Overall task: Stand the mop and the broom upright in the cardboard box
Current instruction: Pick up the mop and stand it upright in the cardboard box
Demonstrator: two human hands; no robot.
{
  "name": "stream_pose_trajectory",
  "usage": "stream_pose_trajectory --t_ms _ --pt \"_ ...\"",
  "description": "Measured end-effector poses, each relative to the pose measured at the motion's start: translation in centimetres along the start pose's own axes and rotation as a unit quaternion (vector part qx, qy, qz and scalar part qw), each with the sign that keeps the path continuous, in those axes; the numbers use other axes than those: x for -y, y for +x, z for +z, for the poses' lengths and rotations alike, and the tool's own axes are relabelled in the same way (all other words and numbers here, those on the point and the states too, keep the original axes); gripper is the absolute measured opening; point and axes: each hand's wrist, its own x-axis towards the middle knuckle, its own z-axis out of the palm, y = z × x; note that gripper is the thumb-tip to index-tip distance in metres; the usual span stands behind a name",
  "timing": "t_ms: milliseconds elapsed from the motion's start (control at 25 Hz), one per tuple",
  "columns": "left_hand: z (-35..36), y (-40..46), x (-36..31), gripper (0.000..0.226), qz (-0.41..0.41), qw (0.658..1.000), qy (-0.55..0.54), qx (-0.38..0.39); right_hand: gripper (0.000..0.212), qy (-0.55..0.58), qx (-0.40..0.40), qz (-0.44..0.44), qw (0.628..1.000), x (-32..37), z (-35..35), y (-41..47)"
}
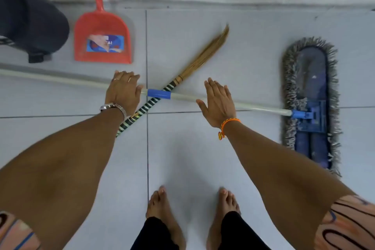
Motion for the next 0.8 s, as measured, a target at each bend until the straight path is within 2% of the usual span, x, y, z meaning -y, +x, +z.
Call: stream_pose_trajectory --t_ms 120,280,400,520,600,680,800 --pt "3.7 1.8 2.0 0.041 -0.030 0.999 -0.007 0.014 0.066 -0.036 0.002 -0.007 0.999 -1.6 2.8 2.5" --pt "6.4 3.1 2.2 0.048 -0.059 0.996 0.024 0.056 0.056 -0.035 0.053 -0.057 0.996 -2.8 5.3 4.5" --pt "7.7 3.4 2.0 0.052 -0.107 0.992 0.000 0.068 0.056 -0.019 0.107 -0.034 0.994 -3.2 5.7 5.1" --pt "8.8 2.4 2.1 0.055 -0.113 0.989 0.020 0.090 0.059 -0.037 0.137 -0.038 0.989 -3.2 6.0 5.1" --pt "8.9 1.2 1.9 0.052 -0.175 0.982 0.003 0.071 0.060 -0.047 0.128 -0.043 0.990 -3.3 6.0 4.3" --pt "8.6 -0.4 1.5 0.058 -0.316 0.949 -0.009 0.004 0.060 -0.052 0.129 -0.053 0.989 -3.2 5.7 3.0" --pt "4.8 -2.0 -0.4 0.097 -0.524 0.841 -0.051 -0.121 0.054 -0.025 0.157 -0.056 0.986 -2.6 3.3 0.6"
